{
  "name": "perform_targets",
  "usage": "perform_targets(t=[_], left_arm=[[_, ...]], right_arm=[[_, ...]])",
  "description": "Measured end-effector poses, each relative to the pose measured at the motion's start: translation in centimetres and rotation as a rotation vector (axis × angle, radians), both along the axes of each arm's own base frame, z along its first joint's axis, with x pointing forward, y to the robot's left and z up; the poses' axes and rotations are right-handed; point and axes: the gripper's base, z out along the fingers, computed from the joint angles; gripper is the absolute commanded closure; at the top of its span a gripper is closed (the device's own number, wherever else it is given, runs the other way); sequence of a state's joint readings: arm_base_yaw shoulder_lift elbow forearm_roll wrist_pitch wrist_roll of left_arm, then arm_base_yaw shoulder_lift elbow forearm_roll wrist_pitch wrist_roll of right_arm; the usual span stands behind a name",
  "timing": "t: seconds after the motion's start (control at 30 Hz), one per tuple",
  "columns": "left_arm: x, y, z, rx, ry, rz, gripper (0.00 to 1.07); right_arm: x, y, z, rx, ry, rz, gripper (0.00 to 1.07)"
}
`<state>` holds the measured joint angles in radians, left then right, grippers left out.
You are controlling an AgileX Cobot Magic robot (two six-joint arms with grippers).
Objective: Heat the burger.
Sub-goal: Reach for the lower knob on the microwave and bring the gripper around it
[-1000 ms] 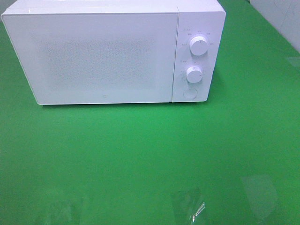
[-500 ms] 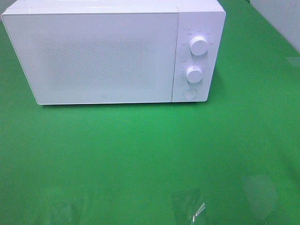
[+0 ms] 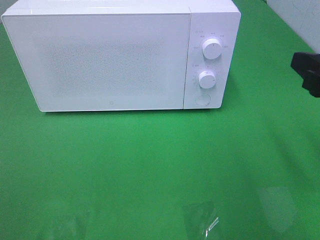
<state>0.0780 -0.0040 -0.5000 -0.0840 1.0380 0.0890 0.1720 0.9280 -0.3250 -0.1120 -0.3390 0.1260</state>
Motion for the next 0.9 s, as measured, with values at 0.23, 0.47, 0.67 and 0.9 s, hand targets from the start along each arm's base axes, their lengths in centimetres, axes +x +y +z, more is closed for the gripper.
perform_targets(t=[0.23, 0.47, 0.67, 0.9], left_arm=[[0.0, 0.0, 0.0, 0.0, 0.0, 0.0, 0.07], [0.0, 0.0, 0.0, 0.0, 0.0, 0.0, 0.07], [0.0, 0.0, 0.0, 0.0, 0.0, 0.0, 0.07], [0.0, 0.0, 0.0, 0.0, 0.0, 0.0, 0.07]], right_arm=[[2.1, 0.4, -1.5, 0.016, -0.004, -0.002, 0.36], [3.7, -0.5, -3.0, 0.007, 0.001, -0.137, 0.36], [3.8, 1.3, -3.2, -0.049, -0.066, -0.137, 0.36], [3.7, 4.0, -4.1, -0.075, -0.128, -0.166, 0.36]])
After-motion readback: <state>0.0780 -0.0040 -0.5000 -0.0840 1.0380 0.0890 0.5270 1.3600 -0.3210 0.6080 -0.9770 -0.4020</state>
